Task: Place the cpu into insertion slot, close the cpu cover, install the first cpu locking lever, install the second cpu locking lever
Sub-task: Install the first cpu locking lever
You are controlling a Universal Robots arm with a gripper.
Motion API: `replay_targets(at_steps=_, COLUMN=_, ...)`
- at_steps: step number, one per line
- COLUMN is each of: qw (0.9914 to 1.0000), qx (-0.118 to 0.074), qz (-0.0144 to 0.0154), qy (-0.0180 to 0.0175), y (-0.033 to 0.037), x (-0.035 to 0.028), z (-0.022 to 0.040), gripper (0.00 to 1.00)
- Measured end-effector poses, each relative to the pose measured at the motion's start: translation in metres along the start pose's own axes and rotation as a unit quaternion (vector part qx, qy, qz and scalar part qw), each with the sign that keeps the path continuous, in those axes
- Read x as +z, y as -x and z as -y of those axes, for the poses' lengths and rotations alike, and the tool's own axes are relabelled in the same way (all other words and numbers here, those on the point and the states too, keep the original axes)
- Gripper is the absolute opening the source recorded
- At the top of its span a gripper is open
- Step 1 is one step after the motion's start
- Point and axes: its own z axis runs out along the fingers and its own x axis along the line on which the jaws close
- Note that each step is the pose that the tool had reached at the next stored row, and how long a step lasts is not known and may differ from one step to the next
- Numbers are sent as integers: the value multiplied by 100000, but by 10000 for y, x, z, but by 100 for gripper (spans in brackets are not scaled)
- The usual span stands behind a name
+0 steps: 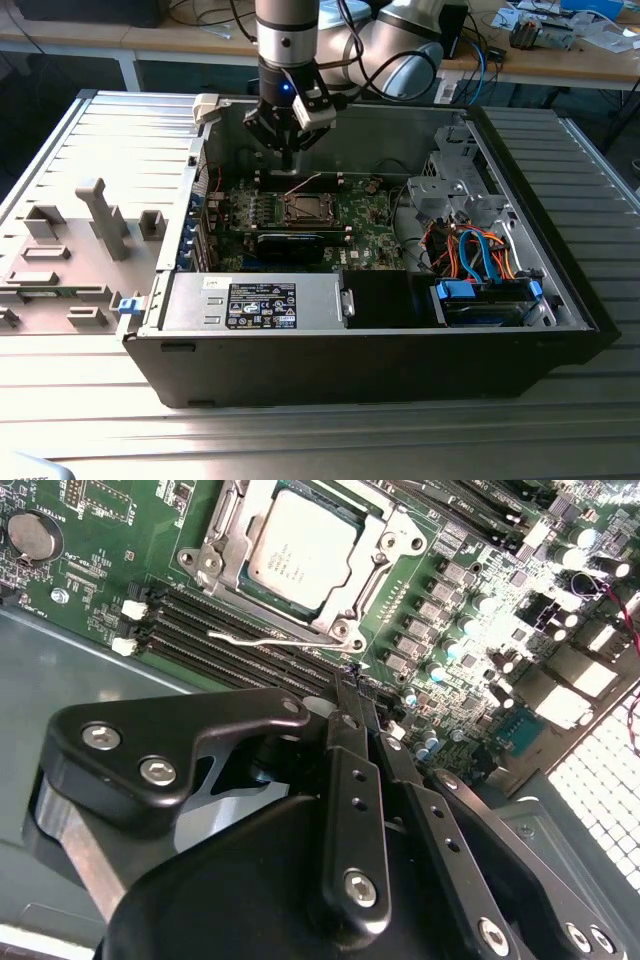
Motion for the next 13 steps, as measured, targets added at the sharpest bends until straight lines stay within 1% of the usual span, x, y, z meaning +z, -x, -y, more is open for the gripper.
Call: replay_targets(at_steps=13, qw=100000, qx=0, qz=2, qy=2, y=21, x=30, z=-1, gripper=11)
